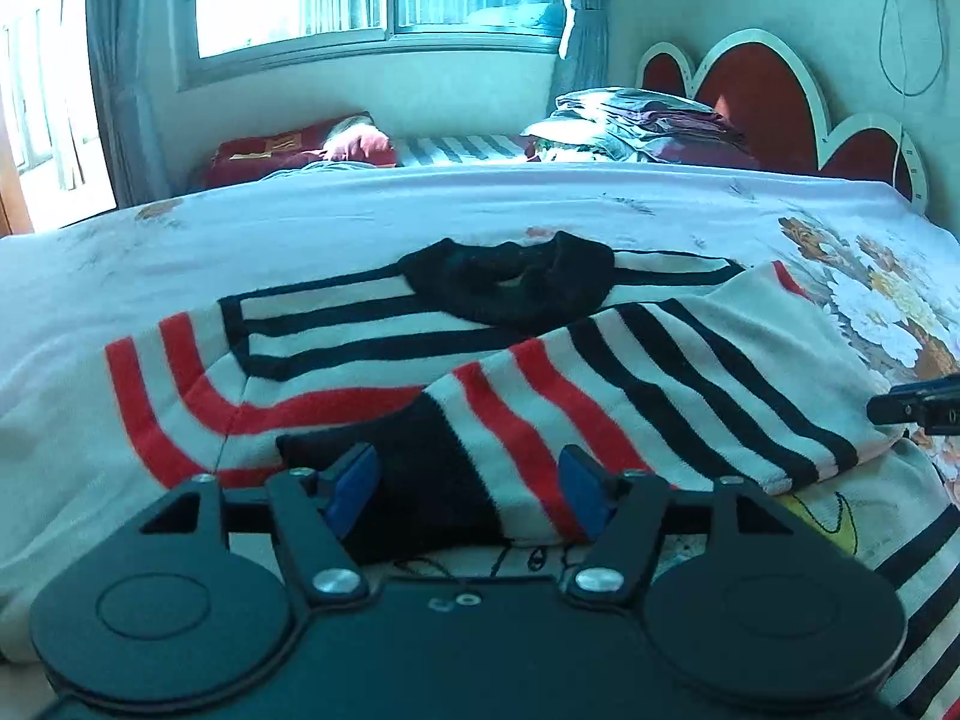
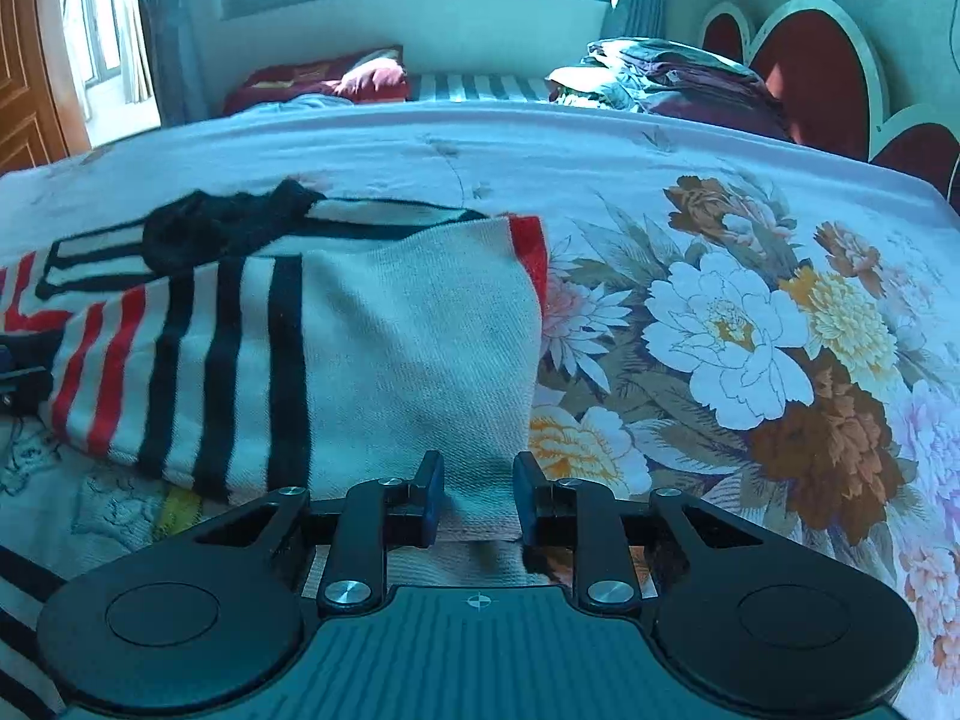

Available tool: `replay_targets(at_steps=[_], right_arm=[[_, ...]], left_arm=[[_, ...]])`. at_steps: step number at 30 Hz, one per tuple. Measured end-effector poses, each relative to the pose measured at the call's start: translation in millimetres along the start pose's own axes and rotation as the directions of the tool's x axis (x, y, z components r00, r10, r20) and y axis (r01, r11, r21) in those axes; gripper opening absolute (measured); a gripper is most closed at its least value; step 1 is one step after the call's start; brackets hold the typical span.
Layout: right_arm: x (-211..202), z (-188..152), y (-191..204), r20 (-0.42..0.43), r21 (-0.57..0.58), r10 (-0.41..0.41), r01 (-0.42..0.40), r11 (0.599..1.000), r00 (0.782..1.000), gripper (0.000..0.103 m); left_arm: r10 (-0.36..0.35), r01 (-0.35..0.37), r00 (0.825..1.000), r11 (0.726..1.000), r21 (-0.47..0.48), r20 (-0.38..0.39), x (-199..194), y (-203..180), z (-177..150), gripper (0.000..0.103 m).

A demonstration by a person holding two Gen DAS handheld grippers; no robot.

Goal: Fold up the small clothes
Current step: 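Grasp the other sleeve's black cuff with the left gripper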

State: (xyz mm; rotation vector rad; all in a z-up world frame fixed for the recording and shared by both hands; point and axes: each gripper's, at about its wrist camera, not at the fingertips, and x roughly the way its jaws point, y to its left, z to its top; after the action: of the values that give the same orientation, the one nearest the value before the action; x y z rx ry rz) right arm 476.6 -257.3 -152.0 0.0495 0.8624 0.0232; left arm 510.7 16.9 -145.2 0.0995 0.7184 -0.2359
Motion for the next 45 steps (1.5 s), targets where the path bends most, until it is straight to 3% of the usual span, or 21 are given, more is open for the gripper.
replay_targets(at_steps=[3, 8, 10, 13, 15, 17, 18, 20, 22, 25, 27, 31, 34, 35, 37, 38, 40, 42, 43, 45], right_arm=[[4.3, 7.9, 9.3, 0.013, 0.04, 0.032, -0.032, 0.999, 0.999, 0.025], [26.8, 12.3, 34.2, -0.041, -0.04, -0.057, 0.055, 0.998, 0.998, 0.025], [17.2, 13.9, 37.3, -0.034, -0.047, -0.03, 0.028, 0.999, 0.999, 0.025], [-4.7, 10.4, 38.0, 0.018, 0.002, 0.023, -0.023, 1.0, 1.0, 0.025], [-12.7, 7.0, 42.6, 0.021, 0.028, 0.038, -0.039, 0.999, 0.999, 0.025], [-14.4, 5.1, 53.1, 0.004, 0.063, 0.066, -0.066, 0.996, 0.998, 0.025], [-13.6, 3.7, 58.2, -0.006, 0.077, 0.083, -0.082, 0.994, 0.997, 0.025], [-12.4, 1.7, 73.1, -0.015, 0.094, 0.117, -0.116, 0.989, 0.993, 0.025], [-10.7, 2.1, 90.8, -0.022, 0.074, 0.143, -0.141, 0.987, 0.989, 0.025], [-5.8, 7.7, 112.7, -0.022, 0.036, 0.142, -0.141, 0.989, 0.99, 0.025], [-2.5, 12.1, 121.0, -0.023, 0.035, 0.124, -0.123, 0.992, 0.992, 0.025], [-0.1, 18.6, 124.2, -0.019, 0.046, 0.114, -0.113, 0.993, 0.993, 0.026], [-3.7, 20.9, 120.4, 0.007, 0.055, 0.113, -0.114, 0.992, 0.994, 0.069], [-6.8, 20.9, 118.6, 0.027, 0.055, 0.112, -0.113, 0.992, 0.993, 0.069], [-8.1, 23.5, 114.7, 0.026, 0.06, 0.103, -0.104, 0.993, 0.994, 0.069], [-7.8, 24.3, 111.8, 0.027, 0.069, 0.091, -0.093, 0.993, 0.995, 0.069], [-6.4, 25.2, 104.8, 0.035, 0.09, 0.06, -0.063, 0.994, 0.998, 0.068], [-2.7, 25.1, 96.9, 0.026, 0.115, 0.046, -0.049, 0.992, 0.999, 0.048], [-0.6, 24.6, 92.9, 0.014, 0.132, 0.049, -0.051, 0.99, 0.999, 0.033], [0.8, 22.7, 85.1, 0.005, 0.173, 0.06, -0.06, 0.983, 0.998, 0.023]], left_arm=[[-0.001, -0.002, 0.998, 0.999, -0.045, -0.07, 25.2, 5.1, 3.5, 0.073], [-0.012, 0.009, 0.996, 0.999, -0.032, -0.091, 25.6, 9.7, -0.7, 0.075], [-0.018, 0.013, 0.998, 0.997, -0.075, -0.067, 9.1, 21.2, -4.3, 0.075], [0.039, -0.045, 0.999, 0.985, -0.168, -0.037, -26.8, 52.5, -18.5, 0.077], [0.085, -0.086, 0.996, 0.96, -0.266, -0.017, -55.5, 81.7, -36.5, 0.076], [0.125, -0.121, 0.992, 0.928, -0.352, -0.01, -81.3, 110.1, -55.6, 0.067], [0.158, -0.152, 0.987, 0.909, -0.387, -0.016, -93.6, 124.6, -65.0, 0.058], [0.211, -0.195, 0.977, 0.858, -0.475, -0.021, -114.2, 154.5, -82.4, 0.054], [0.285, -0.245, 0.958, 0.754, -0.609, -0.032, -134.5, 193.1, -102.4, 0.054], [0.333, -0.282, 0.938, 0.563, -0.777, -0.099, -149.7, 244.7, -131.0, 0.046], [0.319, -0.242, 0.943, 0.474, -0.846, -0.091, -154.7, 270.9, -144.8, 0.036], [0.317, -0.161, 0.947, 0.358, -0.92, -0.042, -156.1, 302.9, -156.1, 0.035], [0.327, -0.088, 0.945, 0.273, -0.958, 0.006, -153.1, 319.2, -165.9, 0.035], [0.329, -0.061, 0.944, 0.246, -0.967, 0.024, -152.4, 324.0, -169.0, 0.035], [0.333, -0.015, 0.941, 0.206, -0.978, 0.056, -150.8, 332.3, -172.7, 0.034], [0.334, -0.006, 0.941, 0.201, -0.98, 0.063, -150.3, 334.0, -172.8, 0.034], [0.339, -0.019, 0.939, 0.218, -0.976, 0.058, -148.4, 340.8, -171.8, 0.029], [0.346, -0.05, 0.937, 0.24, -0.969, 0.037, -145.5, 344.5, -169.0, 0.019], [0.351, -0.064, 0.936, 0.244, -0.968, 0.027, -144.7, 345.5, -169.2, 0.011], [0.35, -0.068, 0.936, 0.248, -0.966, 0.024, -144.8, 348.8, -171.5, 0.008]])
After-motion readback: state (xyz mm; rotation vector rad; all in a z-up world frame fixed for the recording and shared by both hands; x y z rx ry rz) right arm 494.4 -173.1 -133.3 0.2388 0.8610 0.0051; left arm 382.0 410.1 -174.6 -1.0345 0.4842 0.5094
